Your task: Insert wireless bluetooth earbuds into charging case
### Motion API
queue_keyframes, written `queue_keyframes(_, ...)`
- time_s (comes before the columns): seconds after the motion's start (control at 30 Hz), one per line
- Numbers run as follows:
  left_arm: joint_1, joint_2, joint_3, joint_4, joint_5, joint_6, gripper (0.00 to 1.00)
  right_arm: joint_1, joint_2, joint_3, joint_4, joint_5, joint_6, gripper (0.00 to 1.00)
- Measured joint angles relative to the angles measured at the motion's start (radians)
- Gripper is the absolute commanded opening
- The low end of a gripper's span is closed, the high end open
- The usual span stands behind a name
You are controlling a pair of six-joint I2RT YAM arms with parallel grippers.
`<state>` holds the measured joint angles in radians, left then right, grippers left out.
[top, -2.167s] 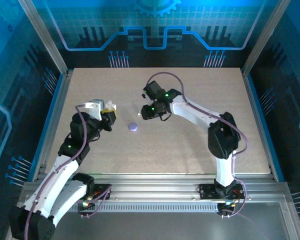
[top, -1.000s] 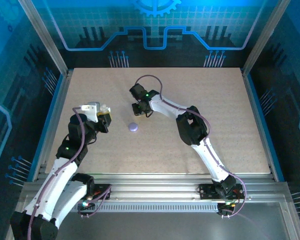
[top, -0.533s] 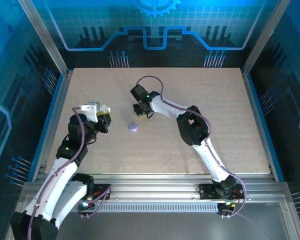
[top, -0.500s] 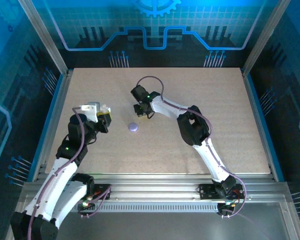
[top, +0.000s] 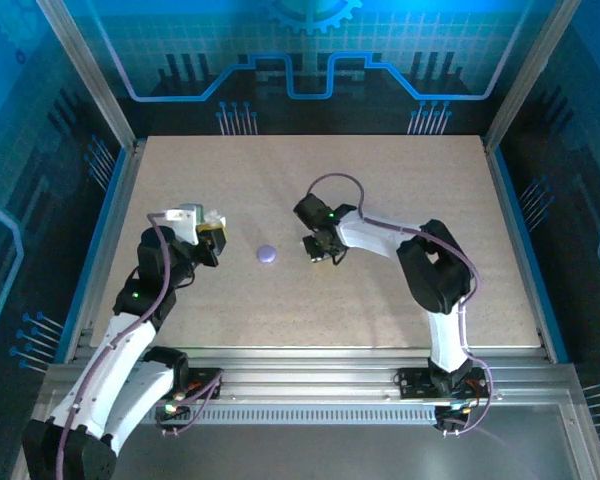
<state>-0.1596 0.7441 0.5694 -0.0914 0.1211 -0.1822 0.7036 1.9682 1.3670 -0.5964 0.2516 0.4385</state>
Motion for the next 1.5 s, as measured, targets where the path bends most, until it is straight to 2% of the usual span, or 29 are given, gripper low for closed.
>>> queue_keyframes(0.27,0.0,0.014,0.0,0.019,0.027,-0.001,0.14,-0.024,-0.071,-0.098,0.003,-0.004,0.026,0.26)
queue_keyframes(0.4,0.0,0.015,0.0,0.021,0.033,-0.001,0.14,-0.043,-0.077,-0.064,0.001,-0.035,0.056,0.36)
queue_keyframes(0.5,0.0,0.015,0.0,0.021,0.034,-0.001,0.14,-0.05,-0.075,0.01,-0.005,-0.051,0.103,0.38)
queue_keyframes(0.67,0.0,0.015,0.0,0.021,0.034,-0.002,0.14,-0.05,-0.035,0.138,0.014,-0.078,0.163,0.37)
queue_keyframes(1.0,0.0,0.014,0.0,0.021,0.033,-0.002,0.14,-0.049,0.183,0.37,-0.007,-0.137,0.145,0.32)
queue_keyframes(1.5,0.0,-0.002,0.0,0.021,0.033,-0.001,0.14,-0.048,0.302,0.475,-0.06,-0.189,0.118,0.27)
